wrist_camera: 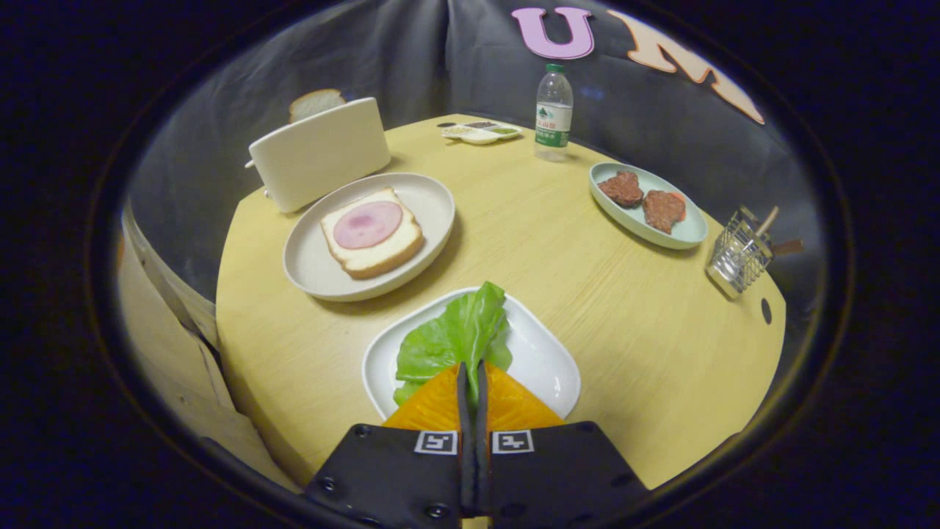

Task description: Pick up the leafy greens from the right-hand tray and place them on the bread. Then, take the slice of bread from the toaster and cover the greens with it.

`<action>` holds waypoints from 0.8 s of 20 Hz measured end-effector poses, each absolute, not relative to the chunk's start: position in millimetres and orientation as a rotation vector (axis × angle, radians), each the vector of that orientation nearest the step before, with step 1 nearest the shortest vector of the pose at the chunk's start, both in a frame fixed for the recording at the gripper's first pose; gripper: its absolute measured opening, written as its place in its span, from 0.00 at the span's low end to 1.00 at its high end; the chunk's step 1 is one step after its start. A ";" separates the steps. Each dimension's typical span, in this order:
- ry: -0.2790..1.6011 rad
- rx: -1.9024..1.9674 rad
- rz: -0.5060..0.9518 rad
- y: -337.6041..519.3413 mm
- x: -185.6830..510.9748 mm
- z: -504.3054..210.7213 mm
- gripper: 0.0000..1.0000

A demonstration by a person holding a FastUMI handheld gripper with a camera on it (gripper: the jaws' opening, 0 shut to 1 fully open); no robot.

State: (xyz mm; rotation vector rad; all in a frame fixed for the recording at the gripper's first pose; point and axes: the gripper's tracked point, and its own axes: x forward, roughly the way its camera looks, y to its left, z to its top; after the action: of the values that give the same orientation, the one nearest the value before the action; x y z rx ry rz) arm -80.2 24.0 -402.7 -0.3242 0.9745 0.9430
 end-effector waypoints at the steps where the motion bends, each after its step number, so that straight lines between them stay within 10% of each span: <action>1: 0.970 -0.315 0.939 25.0 -80.1 -398.0 0.03; 16: 0.894 -0.328 0.893 40.7 -78.7 -337.6 0.03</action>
State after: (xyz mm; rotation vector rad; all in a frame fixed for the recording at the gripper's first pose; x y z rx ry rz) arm -78.7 40.7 -337.6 -0.3282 0.8943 0.8930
